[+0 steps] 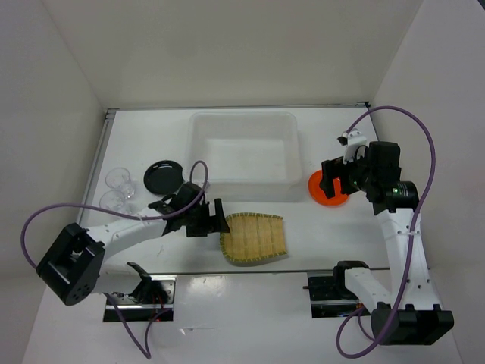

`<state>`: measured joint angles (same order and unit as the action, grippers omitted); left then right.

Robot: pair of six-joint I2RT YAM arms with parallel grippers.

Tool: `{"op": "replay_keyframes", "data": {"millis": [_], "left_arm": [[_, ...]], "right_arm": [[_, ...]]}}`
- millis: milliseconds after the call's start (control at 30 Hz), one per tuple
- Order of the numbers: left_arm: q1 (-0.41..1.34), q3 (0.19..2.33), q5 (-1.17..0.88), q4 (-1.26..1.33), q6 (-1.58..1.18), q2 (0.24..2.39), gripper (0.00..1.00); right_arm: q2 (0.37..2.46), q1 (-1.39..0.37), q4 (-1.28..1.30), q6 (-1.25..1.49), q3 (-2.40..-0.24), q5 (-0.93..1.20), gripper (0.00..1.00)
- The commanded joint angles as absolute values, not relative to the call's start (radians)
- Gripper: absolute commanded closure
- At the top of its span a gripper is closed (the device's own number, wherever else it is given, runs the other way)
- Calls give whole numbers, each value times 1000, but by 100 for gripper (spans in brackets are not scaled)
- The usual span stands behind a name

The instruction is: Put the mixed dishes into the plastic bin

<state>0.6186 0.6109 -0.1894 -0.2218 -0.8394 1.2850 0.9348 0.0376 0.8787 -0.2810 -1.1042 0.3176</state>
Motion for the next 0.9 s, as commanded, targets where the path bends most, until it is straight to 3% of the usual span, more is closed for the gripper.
{"op": "replay_keyframes", "data": {"millis": [0, 300, 433, 567, 767, 833, 867], "left_arm": [[661, 582, -216, -97, -876, 1298, 0], [706, 522, -258, 87, -867, 1409, 0], [706, 531, -297, 159, -842, 1486, 7], [706, 561, -336, 178, -799, 1569, 25], [706, 580, -356, 198, -779, 1592, 40], [706, 591, -365, 198, -769, 1601, 50], [706, 591, -365, 198, -769, 1601, 60]], "right_arm": [[937, 43, 847, -273, -1103, 313, 1], [937, 43, 847, -273, -1103, 313, 1], [928, 43, 847, -273, -1103, 313, 1], [919, 52, 847, -273, -1103, 304, 1], [919, 61, 847, -273, -1103, 304, 1], [919, 61, 847, -273, -1103, 304, 1], [919, 61, 847, -273, -1103, 304, 1]]}}
